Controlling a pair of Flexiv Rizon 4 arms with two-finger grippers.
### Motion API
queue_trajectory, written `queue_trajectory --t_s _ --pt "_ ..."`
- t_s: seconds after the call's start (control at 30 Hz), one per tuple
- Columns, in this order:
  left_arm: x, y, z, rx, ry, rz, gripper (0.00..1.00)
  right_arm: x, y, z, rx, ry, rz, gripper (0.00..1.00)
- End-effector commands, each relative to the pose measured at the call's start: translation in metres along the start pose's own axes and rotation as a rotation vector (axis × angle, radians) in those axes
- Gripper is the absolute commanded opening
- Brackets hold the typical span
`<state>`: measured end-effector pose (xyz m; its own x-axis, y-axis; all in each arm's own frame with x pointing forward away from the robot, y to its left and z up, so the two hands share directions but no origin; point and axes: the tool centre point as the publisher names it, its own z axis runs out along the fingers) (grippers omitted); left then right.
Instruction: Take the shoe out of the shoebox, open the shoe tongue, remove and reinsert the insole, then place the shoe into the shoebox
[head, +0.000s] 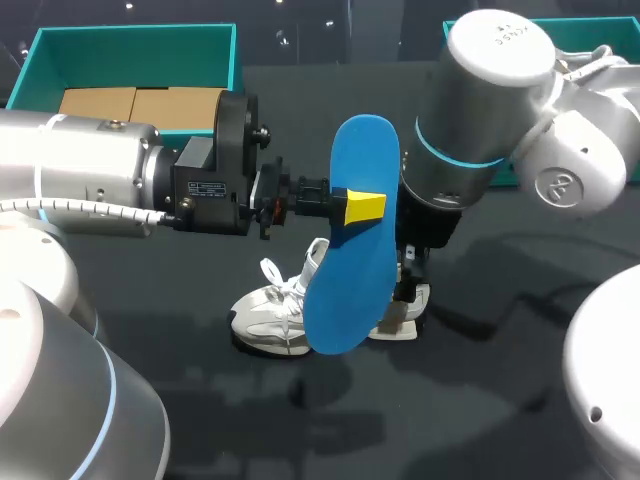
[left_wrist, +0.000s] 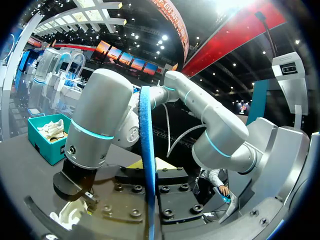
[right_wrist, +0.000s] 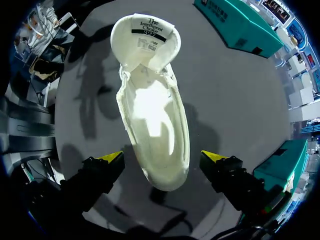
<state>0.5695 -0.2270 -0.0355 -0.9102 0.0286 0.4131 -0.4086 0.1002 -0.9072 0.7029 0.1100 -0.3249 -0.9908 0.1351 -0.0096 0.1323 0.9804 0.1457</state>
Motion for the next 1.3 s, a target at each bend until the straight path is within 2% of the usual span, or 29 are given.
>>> queue_trajectory --t_s 0.03,0.23,0.43,0.63,0.8,0.83,0.93,1.03,1.17,1.23,1.27,1.3 --pt "0.000 0.001 0.002 0.002 -0.001 0.000 0.00 -0.003 0.018 -0.006 0.161 -0.018 -0.029 1.00" --pt "0.000 0.001 0.002 0.002 -0.001 0.000 0.00 -0.017 0.038 0.001 0.167 -0.039 -0.079 1.00" --pt "0.000 0.001 0.002 0.002 -0.001 0.000 0.00 -0.028 0.045 0.018 0.160 -0.058 -0.115 1.00" --pt "0.000 0.001 0.002 0.002 -0.001 0.000 0.00 -0.029 0.052 0.031 0.164 -0.050 -0.144 1.00" --pt "0.000 0.001 0.002 0.002 -0.001 0.000 0.00 -0.029 0.055 0.043 0.172 -0.047 -0.162 0.95" --pt "0.000 0.001 0.002 0.002 -0.001 0.000 0.00 -0.029 0.055 0.045 0.174 -0.046 -0.164 0.88" --pt "0.000 0.001 0.002 0.002 -0.001 0.000 0.00 -0.028 0.055 0.051 0.179 -0.034 -0.167 0.77" --pt "0.000 0.001 0.002 0.002 -0.001 0.000 0.00 -0.028 0.055 0.056 0.180 -0.019 -0.168 0.50" --pt "0.000 0.001 0.002 0.002 -0.001 0.000 0.00 -0.026 0.055 0.061 0.181 -0.002 -0.167 0.41" --pt "0.000 0.001 0.002 0.002 -0.001 0.000 0.00 -0.026 0.055 0.062 0.181 0.002 -0.164 0.19" --pt "0.000 0.001 0.002 0.002 -0.001 0.000 0.00 -0.025 0.055 0.063 0.181 0.003 -0.163 0.01" --pt "0.000 0.001 0.002 0.002 -0.001 0.000 0.00 -0.025 0.055 0.063 0.182 0.005 -0.162 0.00"
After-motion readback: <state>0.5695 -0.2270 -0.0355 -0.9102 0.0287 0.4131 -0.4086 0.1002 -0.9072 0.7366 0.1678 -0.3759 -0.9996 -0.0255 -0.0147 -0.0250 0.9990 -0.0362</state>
